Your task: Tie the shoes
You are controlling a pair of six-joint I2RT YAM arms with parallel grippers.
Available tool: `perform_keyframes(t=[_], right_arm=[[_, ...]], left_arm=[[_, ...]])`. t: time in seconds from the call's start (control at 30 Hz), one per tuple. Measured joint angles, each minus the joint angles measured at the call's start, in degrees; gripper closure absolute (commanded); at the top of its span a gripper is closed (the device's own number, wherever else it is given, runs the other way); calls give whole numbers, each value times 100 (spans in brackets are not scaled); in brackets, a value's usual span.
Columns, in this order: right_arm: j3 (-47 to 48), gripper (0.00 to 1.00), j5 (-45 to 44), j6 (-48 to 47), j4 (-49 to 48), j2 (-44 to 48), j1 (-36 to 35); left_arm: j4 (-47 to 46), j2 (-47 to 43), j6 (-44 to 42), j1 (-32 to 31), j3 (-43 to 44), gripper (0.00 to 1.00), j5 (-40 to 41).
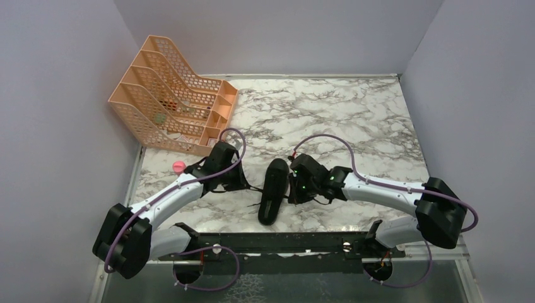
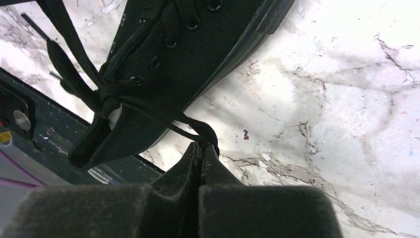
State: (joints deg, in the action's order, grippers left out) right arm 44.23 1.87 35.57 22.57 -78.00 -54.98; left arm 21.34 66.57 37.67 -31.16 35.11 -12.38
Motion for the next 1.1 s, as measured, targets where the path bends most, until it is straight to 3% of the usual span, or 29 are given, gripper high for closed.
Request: perform_keyframes(t=[0.93,0.97,1.0,1.1], right_arm=[[39,99,-98,33,-203,-61,533],[39,98,-90,2,-205,-24,535],[39,86,-79,-42,-205,24,538],[175,47,-68,-184,-2,101,560]], left_arm=[[269,57,-74,219,7,100,308],[284,52,-87,219,17,100,308],[308,46,-107,219,42,96,308],[396,9,-212,229,168,65,315]])
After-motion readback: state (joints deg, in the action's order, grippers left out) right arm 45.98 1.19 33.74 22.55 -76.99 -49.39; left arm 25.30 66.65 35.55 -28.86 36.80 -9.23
